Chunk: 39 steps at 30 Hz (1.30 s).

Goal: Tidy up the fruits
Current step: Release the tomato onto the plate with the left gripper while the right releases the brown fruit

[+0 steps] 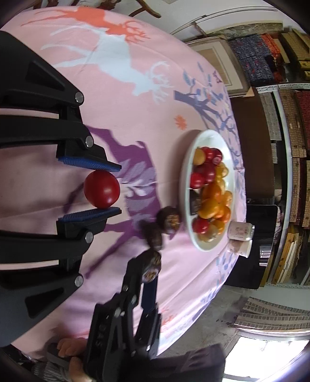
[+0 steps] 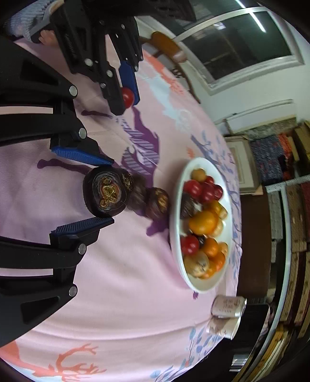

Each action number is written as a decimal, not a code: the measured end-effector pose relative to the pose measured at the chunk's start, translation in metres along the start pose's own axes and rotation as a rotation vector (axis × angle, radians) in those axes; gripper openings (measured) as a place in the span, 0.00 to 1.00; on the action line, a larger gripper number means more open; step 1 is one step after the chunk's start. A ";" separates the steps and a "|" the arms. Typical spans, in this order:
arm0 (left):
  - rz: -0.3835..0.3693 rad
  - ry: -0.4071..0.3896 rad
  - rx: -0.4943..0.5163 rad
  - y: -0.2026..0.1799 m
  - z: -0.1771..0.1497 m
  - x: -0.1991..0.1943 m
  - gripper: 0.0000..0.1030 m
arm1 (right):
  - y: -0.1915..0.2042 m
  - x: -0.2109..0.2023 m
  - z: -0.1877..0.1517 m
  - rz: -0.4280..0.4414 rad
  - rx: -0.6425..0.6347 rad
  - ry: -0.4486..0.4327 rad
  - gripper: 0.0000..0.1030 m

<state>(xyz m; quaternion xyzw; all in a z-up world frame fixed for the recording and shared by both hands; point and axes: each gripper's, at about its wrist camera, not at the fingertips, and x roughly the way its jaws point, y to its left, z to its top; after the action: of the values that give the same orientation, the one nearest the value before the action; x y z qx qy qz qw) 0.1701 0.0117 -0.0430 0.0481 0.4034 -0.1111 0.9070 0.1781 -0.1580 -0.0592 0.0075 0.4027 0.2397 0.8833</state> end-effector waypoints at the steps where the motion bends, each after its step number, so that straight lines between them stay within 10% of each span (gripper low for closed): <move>1: 0.000 -0.008 0.003 0.000 0.007 0.000 0.29 | -0.005 -0.005 0.002 0.001 0.017 -0.016 0.43; 12: -0.003 -0.066 -0.027 0.007 0.115 0.051 0.29 | -0.051 -0.019 0.081 -0.107 0.051 -0.136 0.43; 21: 0.032 -0.039 -0.060 0.024 0.152 0.117 0.29 | -0.069 0.047 0.147 -0.143 0.057 -0.130 0.43; 28: 0.059 -0.053 -0.057 0.028 0.153 0.130 0.51 | -0.077 0.056 0.144 -0.155 0.084 -0.140 0.59; 39: 0.075 -0.109 -0.018 0.007 0.133 0.086 0.56 | -0.065 0.017 0.116 -0.142 0.096 -0.176 0.59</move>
<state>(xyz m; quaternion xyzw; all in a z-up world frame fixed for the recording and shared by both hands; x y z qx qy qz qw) 0.3239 -0.0188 -0.0175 0.0487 0.3523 -0.0757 0.9316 0.2976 -0.1869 -0.0068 0.0424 0.3341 0.1557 0.9286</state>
